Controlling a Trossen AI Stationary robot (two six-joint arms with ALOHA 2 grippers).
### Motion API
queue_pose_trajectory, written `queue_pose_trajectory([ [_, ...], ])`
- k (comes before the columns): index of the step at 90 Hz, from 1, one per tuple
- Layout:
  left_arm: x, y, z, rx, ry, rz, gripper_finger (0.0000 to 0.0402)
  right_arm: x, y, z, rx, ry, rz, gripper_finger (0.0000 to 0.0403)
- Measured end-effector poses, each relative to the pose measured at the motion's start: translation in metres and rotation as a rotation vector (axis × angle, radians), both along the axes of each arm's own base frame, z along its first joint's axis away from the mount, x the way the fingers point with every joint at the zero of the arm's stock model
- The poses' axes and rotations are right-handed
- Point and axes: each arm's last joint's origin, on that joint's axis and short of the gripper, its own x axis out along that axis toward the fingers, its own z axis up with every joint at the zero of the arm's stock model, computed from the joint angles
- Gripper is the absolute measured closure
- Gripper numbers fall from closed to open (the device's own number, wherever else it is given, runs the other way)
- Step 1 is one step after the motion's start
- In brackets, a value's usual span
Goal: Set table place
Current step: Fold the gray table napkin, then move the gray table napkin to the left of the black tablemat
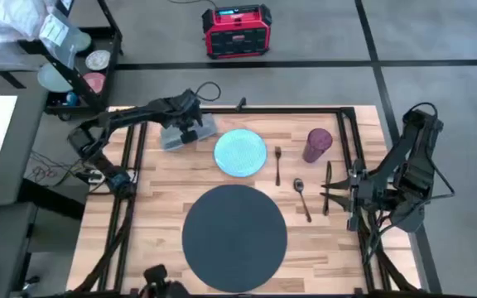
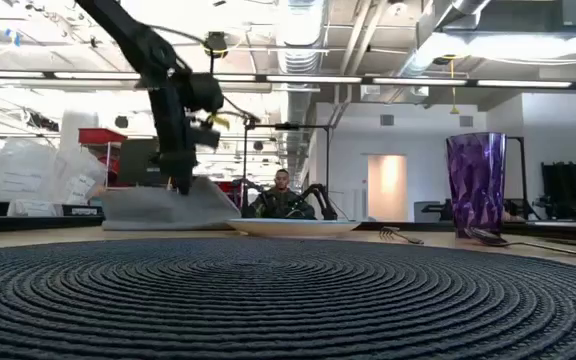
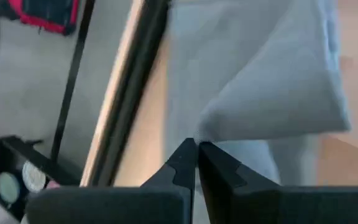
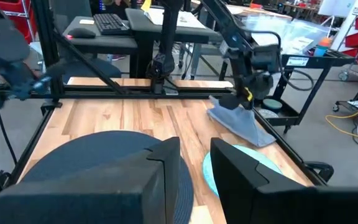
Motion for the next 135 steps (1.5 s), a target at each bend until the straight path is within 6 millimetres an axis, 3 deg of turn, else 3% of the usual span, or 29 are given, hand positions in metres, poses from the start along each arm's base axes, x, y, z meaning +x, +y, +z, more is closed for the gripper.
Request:
queue_pose_trajectory([
  [21,-0.005,0.022,0.0,0.16,0.023,0.085,0.0401,0.0,0.0,0.0,0.0,0.0,0.0,0.0326],
  [60,-0.007,0.007,-0.009,-0.127,-0.07,-0.017,0.04,0.0,0.0,0.0,-0.001,0.001,-0.001,0.0326],
  [83,-0.004,0.007,-0.006,-0.14,-0.145,-0.004,0.0328,0.0,0.0,0.0,-0.001,0.0,-0.001,0.0326],
  [102,-0.008,0.003,0.024,-0.044,-0.277,0.043,0.0267,0.0,0.0,0.0,0.008,-0.001,-0.003,0.0326],
  [116,-0.017,-0.012,0.04,-0.086,-0.312,0.132,0.0257,0.003,0.005,-0.01,0.014,0.01,-0.013,0.0326],
  [135,-0.021,-0.022,0.028,-0.206,-0.208,0.177,0.0269,0.007,0.01,-0.015,-0.051,0.03,-0.017,0.0326],
])
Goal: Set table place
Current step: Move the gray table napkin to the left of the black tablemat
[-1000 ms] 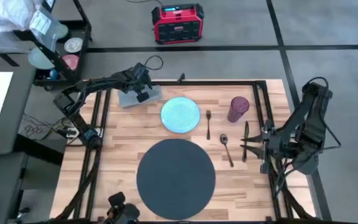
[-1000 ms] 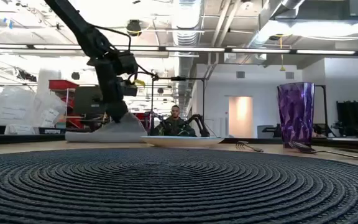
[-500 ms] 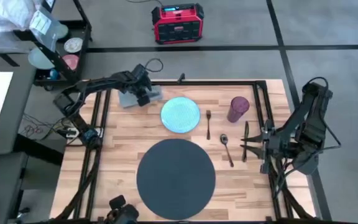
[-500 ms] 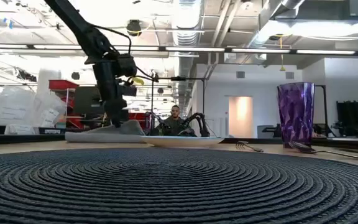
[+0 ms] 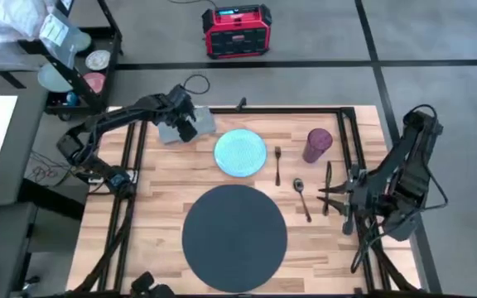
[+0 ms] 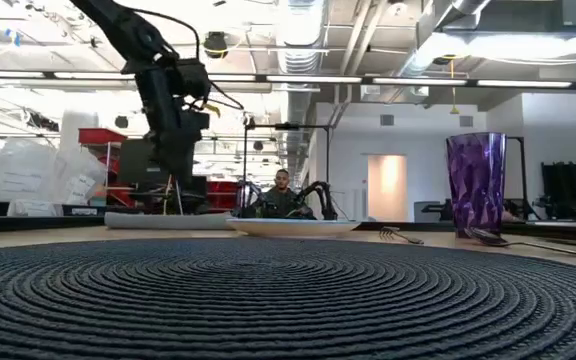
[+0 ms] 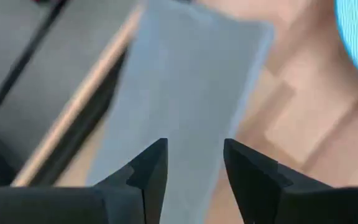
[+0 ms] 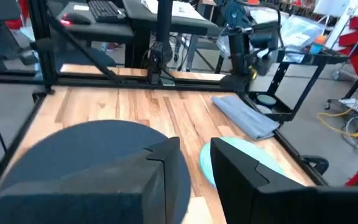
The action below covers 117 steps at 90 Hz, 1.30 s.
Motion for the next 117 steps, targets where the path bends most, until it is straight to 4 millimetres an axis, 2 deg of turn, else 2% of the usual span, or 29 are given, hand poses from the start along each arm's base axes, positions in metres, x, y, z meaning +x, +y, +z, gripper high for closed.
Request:
queue_pose_trajectory([
  [16,0.002,0.005,-0.016,-0.031,0.041,0.022,0.0274,0.001,-0.001,0.002,0.007,-0.012,-0.007,0.0326],
  [39,0.011,0.013,-0.049,-0.111,0.109,0.017,0.0274,0.001,-0.001,0.002,0.015,-0.014,-0.005,0.0326],
  [48,0.013,0.014,-0.056,-0.124,0.118,0.017,0.0274,0.001,-0.001,0.002,0.019,-0.014,-0.005,0.0326],
  [59,0.016,0.006,-0.054,-0.161,0.118,-0.012,0.0274,0.001,-0.001,0.002,0.023,-0.016,-0.006,0.0326],
  [76,0.02,-0.024,-0.041,-0.307,0.109,-0.094,0.0274,0.001,-0.001,0.002,0.021,-0.014,-0.005,0.0326],
  [82,0.022,-0.03,-0.035,-0.289,0.094,-0.146,0.0274,0.001,-0.001,0.002,0.018,-0.012,-0.005,0.0326],
  [95,0.028,-0.016,-0.02,-0.021,0.042,-0.102,0.0274,0.001,-0.001,0.002,0.011,-0.008,-0.006,0.0326],
  [106,0.028,-0.002,-0.021,0.04,-0.001,-0.084,0.0281,0.001,-0.001,0.002,0.013,-0.009,-0.006,0.0326],
  [112,0.027,0.002,-0.025,0.048,0.031,-0.066,0.0301,0.001,-0.001,0.002,0.014,-0.01,-0.006,0.0326],
  [117,0.026,0.003,-0.027,0.053,0.049,-0.063,0.0336,0.001,-0.001,0.002,0.014,-0.01,-0.006,0.0326],
])
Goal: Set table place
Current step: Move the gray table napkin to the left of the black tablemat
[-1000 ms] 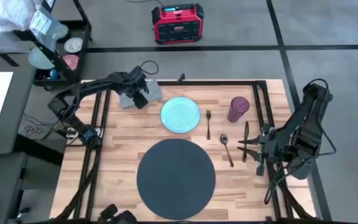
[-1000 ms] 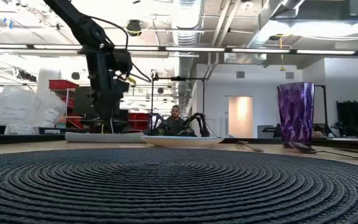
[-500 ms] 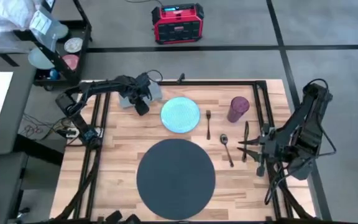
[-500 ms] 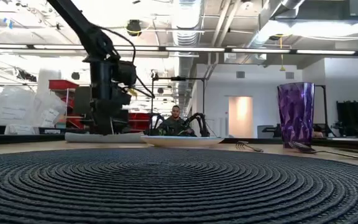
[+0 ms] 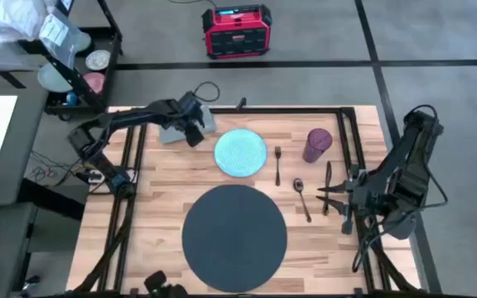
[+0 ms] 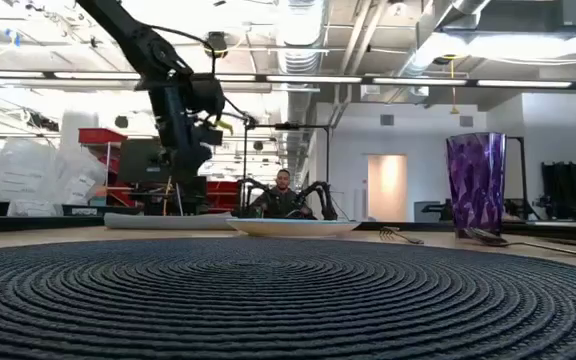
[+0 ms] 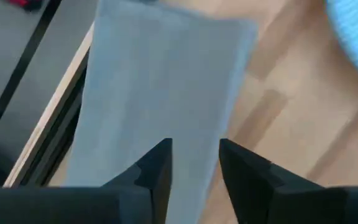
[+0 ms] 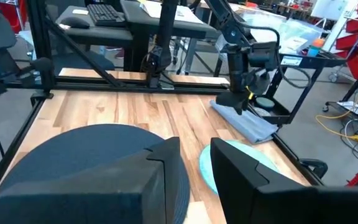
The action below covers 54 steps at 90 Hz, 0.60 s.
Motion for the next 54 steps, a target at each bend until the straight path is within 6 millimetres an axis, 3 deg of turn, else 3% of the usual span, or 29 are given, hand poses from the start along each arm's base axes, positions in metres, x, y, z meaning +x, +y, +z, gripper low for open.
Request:
queue_pose_trajectory([
  [6,0.001,-0.001,0.001,-0.005,-0.01,-0.021,0.0383,0.0,0.0,0.0,0.001,0.0,0.0,0.0326],
  [14,0.001,-0.003,0.0,-0.032,-0.019,-0.033,0.0397,0.0,0.0,0.0,0.0,0.0,0.0,0.0326],
  [38,-0.001,-0.001,-0.001,-0.035,-0.03,-0.01,0.0401,0.0,0.0,0.0,0.005,-0.002,-0.001,0.0326],
  [54,-0.012,0.001,-0.016,-0.085,-0.049,0.006,0.0401,0.0,0.0,0.001,0.014,-0.006,-0.002,0.0326],
])
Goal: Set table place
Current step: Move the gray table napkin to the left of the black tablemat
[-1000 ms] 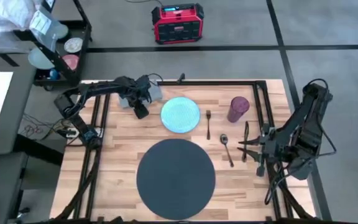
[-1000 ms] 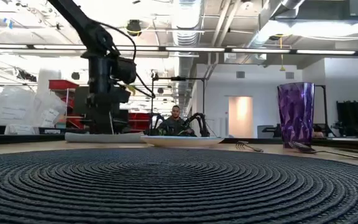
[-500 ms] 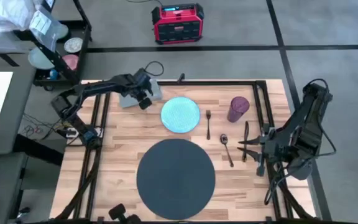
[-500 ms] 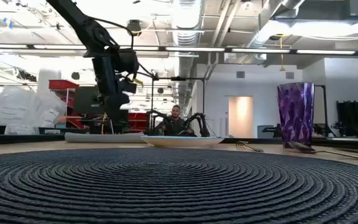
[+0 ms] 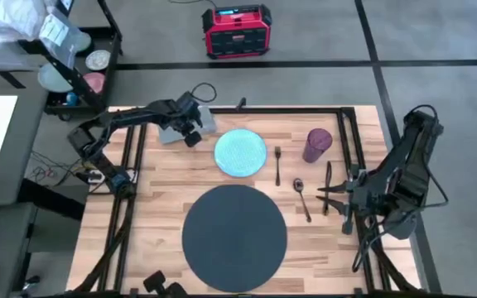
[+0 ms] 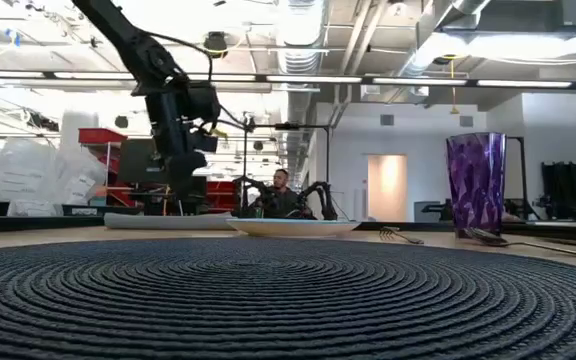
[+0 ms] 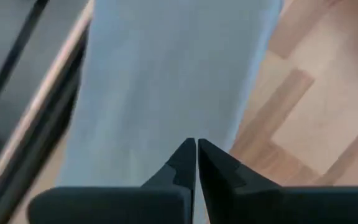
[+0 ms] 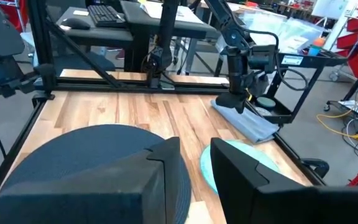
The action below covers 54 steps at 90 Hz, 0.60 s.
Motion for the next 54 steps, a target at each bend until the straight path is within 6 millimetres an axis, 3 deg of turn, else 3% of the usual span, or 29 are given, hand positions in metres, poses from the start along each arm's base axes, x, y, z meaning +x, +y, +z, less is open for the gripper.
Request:
queue_pose_trajectory([
  [11,-0.007,-0.001,-0.01,-0.003,0.019,0.031,0.0401,0.0,0.0,0.0,0.001,-0.001,0.0,0.0326],
  [31,-0.003,-0.003,-0.011,0.014,0.005,0.026,0.0401,0.0,0.0,0.0,0.002,-0.001,0.0,0.0326],
  [54,-0.003,-0.015,-0.014,-0.111,0.013,-0.001,0.0401,0.0,0.0,0.0,0.002,-0.001,0.0,0.0326],
])
